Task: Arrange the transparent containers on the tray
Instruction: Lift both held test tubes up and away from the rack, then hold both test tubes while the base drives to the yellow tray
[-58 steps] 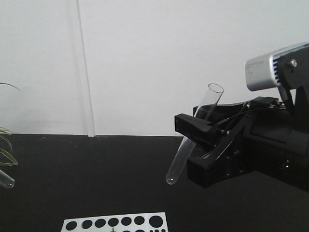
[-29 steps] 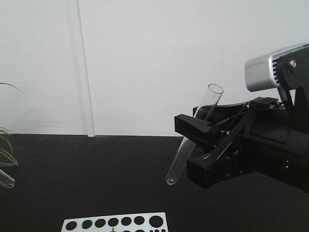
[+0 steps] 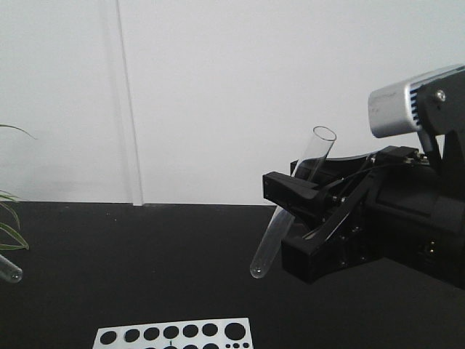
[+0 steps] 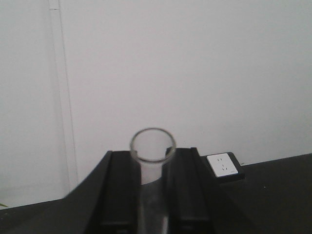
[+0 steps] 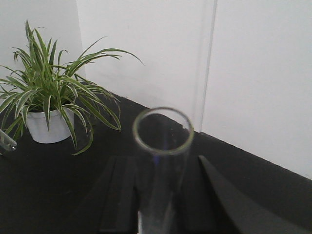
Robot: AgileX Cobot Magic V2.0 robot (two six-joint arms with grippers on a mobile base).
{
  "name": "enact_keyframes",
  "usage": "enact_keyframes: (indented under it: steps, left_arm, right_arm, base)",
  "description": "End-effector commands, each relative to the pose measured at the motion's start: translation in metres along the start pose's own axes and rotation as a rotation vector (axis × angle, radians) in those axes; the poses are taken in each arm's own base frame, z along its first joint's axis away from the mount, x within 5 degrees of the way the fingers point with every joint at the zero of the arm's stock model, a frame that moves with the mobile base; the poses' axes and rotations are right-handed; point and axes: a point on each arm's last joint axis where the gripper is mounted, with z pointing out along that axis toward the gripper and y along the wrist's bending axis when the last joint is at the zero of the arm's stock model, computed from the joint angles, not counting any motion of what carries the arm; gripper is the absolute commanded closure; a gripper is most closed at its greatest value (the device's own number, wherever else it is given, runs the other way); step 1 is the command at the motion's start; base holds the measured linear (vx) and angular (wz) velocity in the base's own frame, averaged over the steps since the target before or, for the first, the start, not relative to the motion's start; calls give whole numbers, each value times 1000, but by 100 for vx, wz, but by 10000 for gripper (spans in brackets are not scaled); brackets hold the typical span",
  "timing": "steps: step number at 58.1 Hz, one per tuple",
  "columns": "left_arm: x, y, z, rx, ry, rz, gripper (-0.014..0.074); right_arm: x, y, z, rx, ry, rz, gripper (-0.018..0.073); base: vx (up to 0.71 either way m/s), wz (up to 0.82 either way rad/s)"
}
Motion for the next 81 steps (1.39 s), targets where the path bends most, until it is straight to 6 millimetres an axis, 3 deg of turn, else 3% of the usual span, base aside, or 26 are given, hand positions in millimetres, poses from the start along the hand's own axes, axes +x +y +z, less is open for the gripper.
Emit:
enact_keyframes:
  steps: [1,81]
  left_arm:
    - [-20,-2,-2,10,-117,-8,514]
    - [-20,-2,-2,10,-117,-8,514]
  right_arm:
    - [-23,-1,-10,5,-142,-21,571]
    - [-23,-1,-10,5,-142,-21,571]
  base:
    - [-3,0]
    - [-20,5]
